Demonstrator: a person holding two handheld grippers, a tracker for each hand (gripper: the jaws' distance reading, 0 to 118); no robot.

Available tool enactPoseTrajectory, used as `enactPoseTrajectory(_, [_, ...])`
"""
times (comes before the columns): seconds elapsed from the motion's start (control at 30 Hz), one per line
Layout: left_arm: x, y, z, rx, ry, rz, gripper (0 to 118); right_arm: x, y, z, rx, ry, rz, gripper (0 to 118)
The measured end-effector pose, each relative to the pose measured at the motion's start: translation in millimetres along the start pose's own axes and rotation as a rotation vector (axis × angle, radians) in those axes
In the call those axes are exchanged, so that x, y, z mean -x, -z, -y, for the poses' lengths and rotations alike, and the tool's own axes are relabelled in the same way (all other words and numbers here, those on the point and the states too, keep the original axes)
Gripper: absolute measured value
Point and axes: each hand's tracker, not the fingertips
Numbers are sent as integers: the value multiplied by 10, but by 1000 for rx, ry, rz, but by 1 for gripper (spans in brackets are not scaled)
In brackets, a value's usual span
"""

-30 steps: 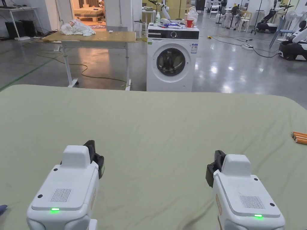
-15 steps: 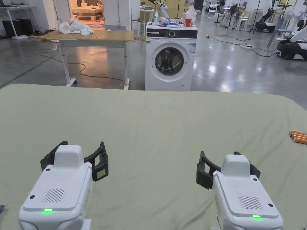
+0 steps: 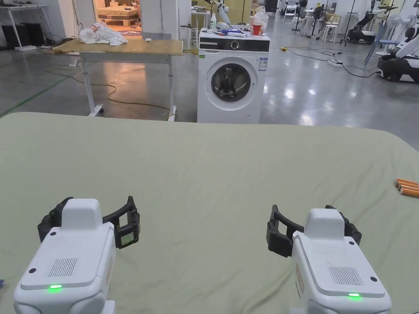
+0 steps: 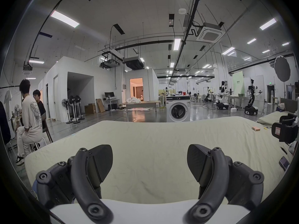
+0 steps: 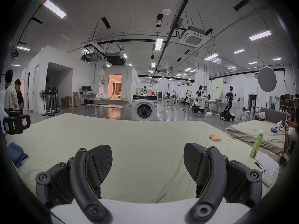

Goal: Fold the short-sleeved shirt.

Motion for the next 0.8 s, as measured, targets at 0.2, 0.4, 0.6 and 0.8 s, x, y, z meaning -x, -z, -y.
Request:
enactPoseTrajectory(0.2, [46,1,-7,-10,-14,0,96,-31,19,-24,-6,-3,-20,99])
enactPoseTrajectory(0.4, [38,7,-3,-16,-28,27,96,-6,76,-8,-5,5,-17,100])
enactPoseTrajectory(0.6, [27,10,0,-14,-61,45,96,8,162,-18,62,96,17,100])
enactPoseTrajectory(0.8, [66,14,-35,-7,-79,54,97,5,185,-80,95,135,11,100])
